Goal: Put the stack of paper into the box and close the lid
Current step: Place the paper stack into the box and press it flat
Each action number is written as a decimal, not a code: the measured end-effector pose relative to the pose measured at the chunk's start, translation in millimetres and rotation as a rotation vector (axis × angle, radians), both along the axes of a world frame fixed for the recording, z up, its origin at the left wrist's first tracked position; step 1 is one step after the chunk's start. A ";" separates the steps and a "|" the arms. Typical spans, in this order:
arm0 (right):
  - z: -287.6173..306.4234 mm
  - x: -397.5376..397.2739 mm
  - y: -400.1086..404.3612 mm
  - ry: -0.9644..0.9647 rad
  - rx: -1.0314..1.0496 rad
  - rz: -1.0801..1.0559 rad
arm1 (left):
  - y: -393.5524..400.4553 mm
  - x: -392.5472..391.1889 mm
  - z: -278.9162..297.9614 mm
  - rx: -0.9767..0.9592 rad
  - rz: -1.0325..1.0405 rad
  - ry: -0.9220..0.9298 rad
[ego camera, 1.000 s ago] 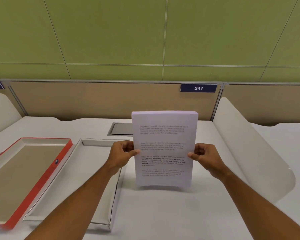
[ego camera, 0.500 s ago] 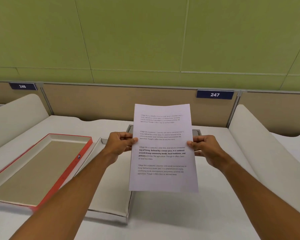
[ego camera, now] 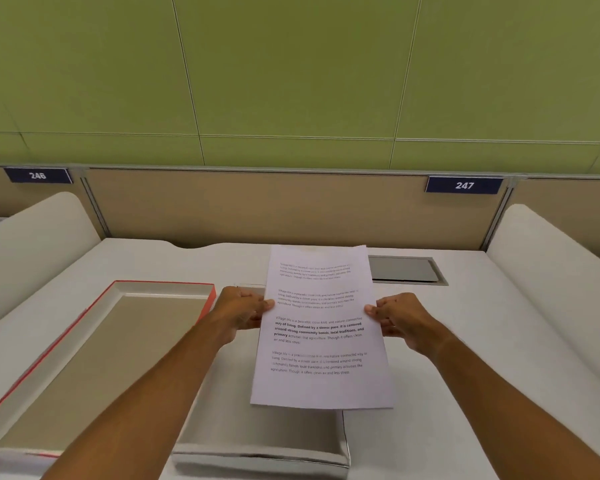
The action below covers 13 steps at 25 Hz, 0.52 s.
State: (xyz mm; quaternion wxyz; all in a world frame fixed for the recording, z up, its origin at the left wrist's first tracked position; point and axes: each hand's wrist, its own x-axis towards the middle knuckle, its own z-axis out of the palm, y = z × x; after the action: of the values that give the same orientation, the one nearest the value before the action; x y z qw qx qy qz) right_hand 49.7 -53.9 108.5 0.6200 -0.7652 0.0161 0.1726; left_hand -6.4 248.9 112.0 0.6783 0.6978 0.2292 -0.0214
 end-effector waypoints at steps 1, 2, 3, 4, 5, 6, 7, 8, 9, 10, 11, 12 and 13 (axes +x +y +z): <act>-4.3 -1.1 13.2 0.020 -0.017 -0.020 | 11.3 1.0 -4.4 0.002 -0.003 0.028; -9.0 -2.3 24.9 0.042 -0.034 -0.036 | 20.4 2.0 -8.1 0.005 -0.003 0.054; -15.2 -4.1 36.9 0.066 -0.038 -0.055 | 29.8 3.3 -13.3 0.011 -0.002 0.071; -21.7 -5.9 47.4 0.090 -0.044 -0.080 | 37.2 4.0 -18.5 0.023 0.009 0.080; -27.5 -8.1 58.4 0.118 -0.057 -0.107 | 45.3 4.7 -23.7 0.032 0.024 0.090; -32.8 -9.9 68.5 0.145 -0.083 -0.129 | 52.0 5.3 -29.3 0.042 0.036 0.105; -38.4 -11.5 77.4 0.168 -0.106 -0.147 | 58.0 5.7 -34.9 0.058 0.028 0.132; -44.8 -12.6 85.0 0.191 -0.130 -0.160 | 63.0 6.4 -41.4 0.070 0.012 0.159; -50.0 -14.1 91.4 0.211 -0.154 -0.169 | 67.1 6.8 -47.7 0.081 0.001 0.187; -55.0 -14.5 97.6 0.225 -0.182 -0.177 | 71.6 7.1 -53.0 0.098 -0.008 0.212; -58.7 -14.6 102.6 0.228 -0.208 -0.185 | 74.4 7.8 -57.7 0.123 -0.015 0.228; -61.1 -14.4 106.7 0.225 -0.232 -0.192 | 76.1 8.6 -61.2 0.145 -0.018 0.239; -62.4 -14.0 110.9 0.220 -0.251 -0.197 | 77.6 9.2 -63.6 0.169 -0.019 0.246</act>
State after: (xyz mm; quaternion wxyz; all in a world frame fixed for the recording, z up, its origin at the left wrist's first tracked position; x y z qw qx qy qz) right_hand 35.7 56.9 46.1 0.5279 -0.8079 0.1799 0.1904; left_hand 2.7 326.5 48.4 0.5839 0.7466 0.3047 -0.0938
